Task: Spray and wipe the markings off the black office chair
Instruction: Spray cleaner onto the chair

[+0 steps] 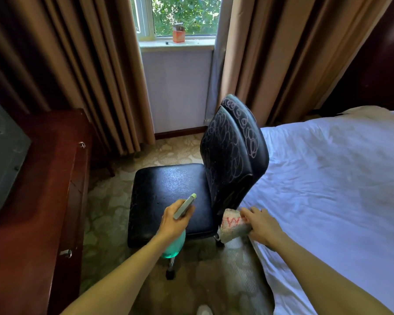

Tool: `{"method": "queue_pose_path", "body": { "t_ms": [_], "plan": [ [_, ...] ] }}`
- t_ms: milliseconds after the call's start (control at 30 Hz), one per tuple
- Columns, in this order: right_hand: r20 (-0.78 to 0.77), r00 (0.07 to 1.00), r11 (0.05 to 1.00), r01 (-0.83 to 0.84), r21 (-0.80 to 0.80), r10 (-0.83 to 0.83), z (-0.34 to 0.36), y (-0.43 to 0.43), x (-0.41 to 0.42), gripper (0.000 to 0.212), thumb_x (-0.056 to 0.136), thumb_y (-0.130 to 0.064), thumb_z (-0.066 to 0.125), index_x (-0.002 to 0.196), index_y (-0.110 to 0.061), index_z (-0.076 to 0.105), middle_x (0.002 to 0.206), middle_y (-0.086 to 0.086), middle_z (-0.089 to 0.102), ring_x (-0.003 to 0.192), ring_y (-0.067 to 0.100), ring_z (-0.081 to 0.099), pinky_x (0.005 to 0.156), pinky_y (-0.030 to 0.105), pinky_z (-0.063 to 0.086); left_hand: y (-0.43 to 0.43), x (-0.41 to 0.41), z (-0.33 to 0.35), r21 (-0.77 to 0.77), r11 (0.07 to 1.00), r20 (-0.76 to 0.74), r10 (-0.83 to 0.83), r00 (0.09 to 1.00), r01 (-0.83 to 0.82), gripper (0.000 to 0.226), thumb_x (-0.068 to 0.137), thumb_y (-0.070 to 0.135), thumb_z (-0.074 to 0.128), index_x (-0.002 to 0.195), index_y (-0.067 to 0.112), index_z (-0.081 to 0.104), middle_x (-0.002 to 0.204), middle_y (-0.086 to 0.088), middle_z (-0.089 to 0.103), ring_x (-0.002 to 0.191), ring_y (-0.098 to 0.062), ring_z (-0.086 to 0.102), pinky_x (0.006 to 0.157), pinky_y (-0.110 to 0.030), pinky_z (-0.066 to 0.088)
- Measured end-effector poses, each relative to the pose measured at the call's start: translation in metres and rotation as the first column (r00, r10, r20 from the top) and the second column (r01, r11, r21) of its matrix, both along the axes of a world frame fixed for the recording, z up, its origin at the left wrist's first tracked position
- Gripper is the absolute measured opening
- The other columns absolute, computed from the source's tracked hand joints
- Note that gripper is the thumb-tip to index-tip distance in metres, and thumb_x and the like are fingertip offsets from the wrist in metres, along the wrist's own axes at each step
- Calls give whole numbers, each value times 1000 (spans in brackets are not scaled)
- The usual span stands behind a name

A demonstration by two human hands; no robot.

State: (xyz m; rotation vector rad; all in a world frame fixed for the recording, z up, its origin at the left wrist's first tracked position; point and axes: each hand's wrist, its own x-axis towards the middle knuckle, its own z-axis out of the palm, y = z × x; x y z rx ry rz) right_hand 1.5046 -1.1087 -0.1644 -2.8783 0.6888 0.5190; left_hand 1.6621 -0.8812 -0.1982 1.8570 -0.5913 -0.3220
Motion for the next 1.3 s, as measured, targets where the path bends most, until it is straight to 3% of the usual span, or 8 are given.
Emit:
{"method": "queue_pose_path", "body": {
  "t_ms": [133, 233, 367, 500, 667, 833, 1000, 1300],
  "plan": [
    [13, 999, 999, 33, -35, -32, 6, -11, -3, 43, 86, -17, 57, 121, -34, 37, 125, 0, 42, 114, 29, 39, 76, 39, 47, -31, 16, 33, -102, 994, 61, 38, 997, -32, 43, 83, 53, 57, 73, 11, 55, 62, -10, 52, 55, -22, 47, 54, -47, 43],
    [19, 999, 998, 43, -37, -42, 9, -17, -3, 46, 84, -15, 56, 119, -36, 35, 121, 0, 41, 111, 29, 38, 77, 44, 51, -52, 29, 55, -114, 988, 63, 115, 991, -107, 47, 81, 56, 57, 76, 9, 58, 65, -10, 59, 63, -32, 58, 60, -48, 49],
    [35, 999, 998, 30, -60, -28, 14, -24, -1, 45, 83, -15, 55, 117, -35, 33, 119, 0, 41, 107, 29, 38, 75, 46, 51, -66, 38, 78, -107, 984, 24, 143, 989, -140, 28, 88, 35, 67, 85, 7, 61, 70, -7, 58, 66, -25, 55, 66, -47, 49],
    [49, 999, 998, 13, -60, -10, 17, -28, 5, 44, 83, -13, 55, 114, -35, 32, 118, 1, 40, 106, 29, 38, 75, 48, 52, -62, 48, 80, -133, 975, 58, 189, 980, -180, 20, 87, 36, 68, 88, 16, 62, 71, 0, 58, 68, -22, 57, 67, -47, 51],
    [73, 997, 998, -27, -56, 32, 18, -29, 19, 45, 82, -16, 57, 115, -35, 33, 118, 1, 40, 107, 29, 38, 73, 45, 51, -42, 52, 77, -165, 950, 67, 279, 958, -265, 20, 89, 31, 66, 88, 11, 62, 77, -14, 60, 69, -28, 57, 68, -48, 51],
    [93, 987, 989, -123, -78, 130, 23, -13, 51, 46, 82, -18, 57, 118, -35, 33, 115, -2, 40, 104, 26, 39, 67, 38, 45, -7, 52, 69, -193, 913, 96, 383, 919, -360, 22, 91, 26, 64, 81, 6, 60, 70, -12, 57, 62, -17, 50, 60, -35, 44],
    [79, 957, 959, -276, -69, 281, 20, 23, 97, 56, 83, -25, 59, 131, -35, 32, 122, -1, 40, 110, 26, 38, 79, 44, 50, 42, 51, 60, -216, 856, 89, 497, 863, -470, 15, 92, 22, 63, 85, 9, 61, 70, 3, 55, 62, -4, 50, 60, -16, 41],
    [63, 828, 831, -555, -49, 557, 14, 114, 168, 55, 85, -18, 54, 134, -31, 33, 125, 3, 41, 114, 30, 41, 77, 45, 51, 138, 45, 42, -182, 701, 90, 710, 699, -689, 16, 92, 27, 63, 87, 12, 61, 70, -1, 52, 64, -11, 47, 61, -25, 41]
  ]
}}
